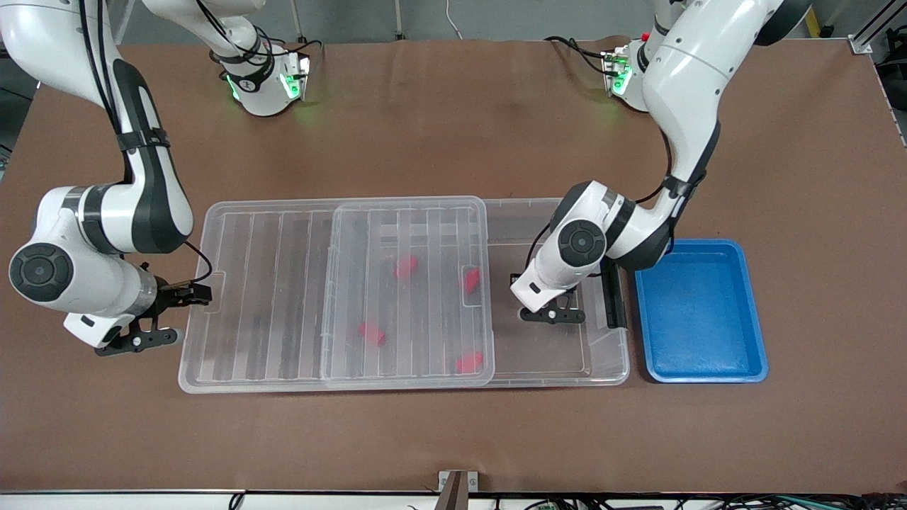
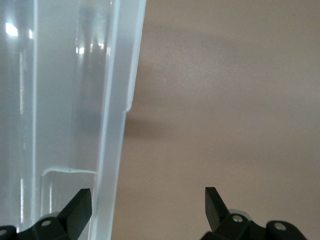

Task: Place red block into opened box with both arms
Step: 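Lower the block into the box, open the left gripper while the right gripper withdraws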

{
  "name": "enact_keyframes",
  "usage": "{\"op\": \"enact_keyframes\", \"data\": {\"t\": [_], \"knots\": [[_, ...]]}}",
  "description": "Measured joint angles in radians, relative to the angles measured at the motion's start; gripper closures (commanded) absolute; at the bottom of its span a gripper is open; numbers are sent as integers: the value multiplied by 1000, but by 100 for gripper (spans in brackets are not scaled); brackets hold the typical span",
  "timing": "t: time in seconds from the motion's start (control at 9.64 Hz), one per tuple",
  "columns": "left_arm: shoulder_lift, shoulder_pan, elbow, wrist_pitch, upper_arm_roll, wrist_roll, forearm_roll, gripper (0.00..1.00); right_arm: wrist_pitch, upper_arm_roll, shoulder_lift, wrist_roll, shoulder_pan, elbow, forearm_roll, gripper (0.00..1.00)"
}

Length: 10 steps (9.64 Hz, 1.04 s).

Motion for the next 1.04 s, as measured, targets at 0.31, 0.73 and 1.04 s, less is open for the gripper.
{"op": "enact_keyframes", "data": {"t": [0.31, 0.73, 1.04], "knots": [[15, -5, -49, 70, -1, 0, 0, 0, -15, 0, -75, 165, 2, 52, 8, 0], [-119, 13, -6, -69, -1, 0, 0, 0, -235, -22, -338, 251, -14, 65, 74, 0], [-382, 49, 21, -250, 3, 0, 0, 0, -453, -68, -484, 234, -41, 68, 103, 0]]}}
